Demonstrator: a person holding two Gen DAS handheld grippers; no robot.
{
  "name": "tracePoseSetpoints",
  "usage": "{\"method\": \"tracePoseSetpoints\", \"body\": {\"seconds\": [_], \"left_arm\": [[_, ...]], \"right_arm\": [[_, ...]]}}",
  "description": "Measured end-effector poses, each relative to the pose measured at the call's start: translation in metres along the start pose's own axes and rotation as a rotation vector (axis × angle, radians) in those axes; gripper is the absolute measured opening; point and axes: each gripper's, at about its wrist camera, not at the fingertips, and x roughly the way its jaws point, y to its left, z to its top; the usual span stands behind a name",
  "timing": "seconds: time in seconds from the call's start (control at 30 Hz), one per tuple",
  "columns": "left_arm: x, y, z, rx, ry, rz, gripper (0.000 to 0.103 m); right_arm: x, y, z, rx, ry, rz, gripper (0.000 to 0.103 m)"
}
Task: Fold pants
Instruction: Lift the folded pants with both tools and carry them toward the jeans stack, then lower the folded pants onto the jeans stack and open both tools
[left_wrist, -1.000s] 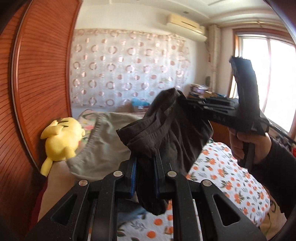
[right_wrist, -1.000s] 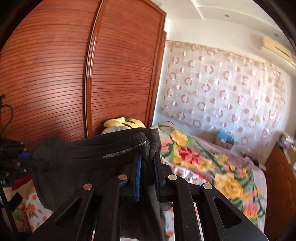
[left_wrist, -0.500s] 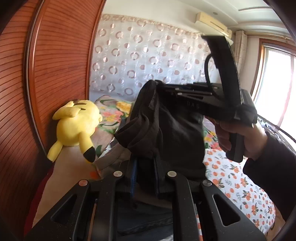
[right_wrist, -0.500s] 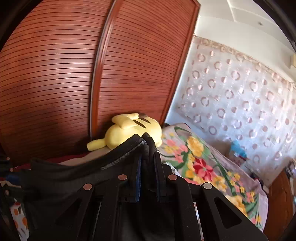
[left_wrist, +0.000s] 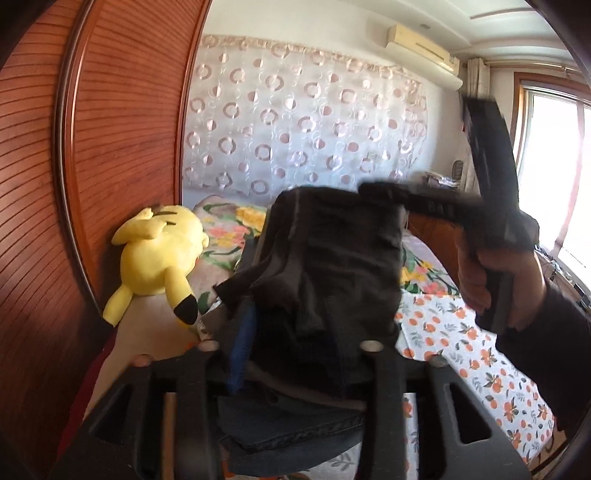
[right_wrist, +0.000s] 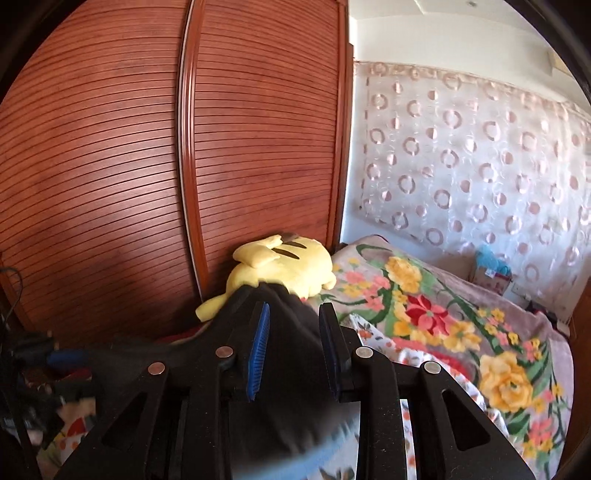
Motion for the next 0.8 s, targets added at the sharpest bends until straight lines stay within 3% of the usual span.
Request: {"method": "tracePoseSetpoints", "body": {"seconds": [0.17,0.3,0.4,0.53,0.63,0.8], "left_arm": [[0.001,-0.017,0.001,0.025,-0.001,-0.019,0.05],[0.008,-0.028,-0.001,0.064,0.011,-0.026,0.05],[0.02,-0.029,-0.004,0.095,0.04,0.021,0.05],[0.038,-0.006,-0.004,0.053,0.077,0.102,0.05],[0.037,0.008,-0.003,0.007,0.072,0.107,0.05],[0.022,0.0,0.0,0.021,0.036,0.103,0.05]], "right_arm": [[-0.016,0.001,-0.026,0.025,0.028,-0.039,0.028],[-0.016,0.013,-0.027,0.041,0.03,-0.051,0.029],[-0.007,0.018,-0.02,0.034,0.023,-0.07,0.029],[-0.011,0.022,-0.018,0.038,-0.007,-0.081,0.028],[-0.023,0.029,-0.022,0.026,-0.035,-0.082,0.029],[-0.034,0.04,-0.035,0.04,-0.036,-0.057,0.029]]}}
